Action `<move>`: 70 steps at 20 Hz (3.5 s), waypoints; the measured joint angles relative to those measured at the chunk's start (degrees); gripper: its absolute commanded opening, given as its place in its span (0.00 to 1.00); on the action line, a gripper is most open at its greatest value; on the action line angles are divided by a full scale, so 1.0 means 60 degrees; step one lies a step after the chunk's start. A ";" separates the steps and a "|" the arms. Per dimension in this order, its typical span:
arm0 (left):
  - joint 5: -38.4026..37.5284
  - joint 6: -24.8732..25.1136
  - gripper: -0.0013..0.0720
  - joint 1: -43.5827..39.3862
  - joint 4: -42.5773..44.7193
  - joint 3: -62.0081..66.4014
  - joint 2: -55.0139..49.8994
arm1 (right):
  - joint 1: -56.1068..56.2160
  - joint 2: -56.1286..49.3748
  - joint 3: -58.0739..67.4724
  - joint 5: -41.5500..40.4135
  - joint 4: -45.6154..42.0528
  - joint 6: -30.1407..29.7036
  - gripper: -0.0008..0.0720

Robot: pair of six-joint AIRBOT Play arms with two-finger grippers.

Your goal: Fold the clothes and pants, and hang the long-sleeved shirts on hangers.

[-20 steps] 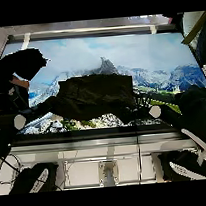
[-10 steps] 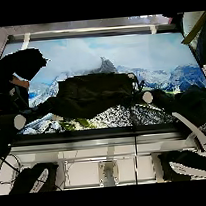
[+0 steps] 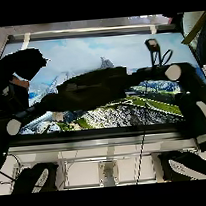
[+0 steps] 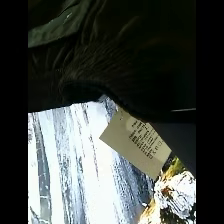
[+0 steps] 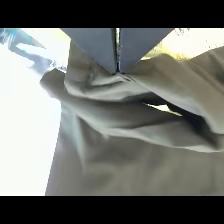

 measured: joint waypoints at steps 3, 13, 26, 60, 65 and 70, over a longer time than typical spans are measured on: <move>-0.0579 0.0302 0.05 -0.0022 -0.0066 0.0069 0.0386 | -0.0055 0.0437 0.0809 0.0342 -0.0251 -0.0091 0.02; -0.1239 0.0816 0.05 -0.0342 -0.0554 0.0106 0.0616 | -0.0087 -0.3100 0.1446 -0.1115 0.0969 -0.0113 0.03; -0.1282 0.0852 0.05 -0.0375 -0.0809 0.0106 0.0616 | -0.3082 -0.2051 0.1297 0.0776 0.2069 -0.0994 0.67; -0.1144 0.0849 0.05 -0.0375 -0.0783 0.0106 0.0619 | -0.1508 -0.2663 -0.5424 -0.1151 1.2688 -0.4572 0.02; -0.0882 0.0849 0.05 -0.0375 -0.0688 0.0350 0.0648 | -0.2135 -0.0958 -0.5355 0.0335 1.2531 -0.4936 0.02; -0.1042 0.1209 0.05 -0.0375 -0.0637 0.2138 0.0790 | -0.3155 0.2237 -0.4433 0.1723 1.1686 -0.4138 0.02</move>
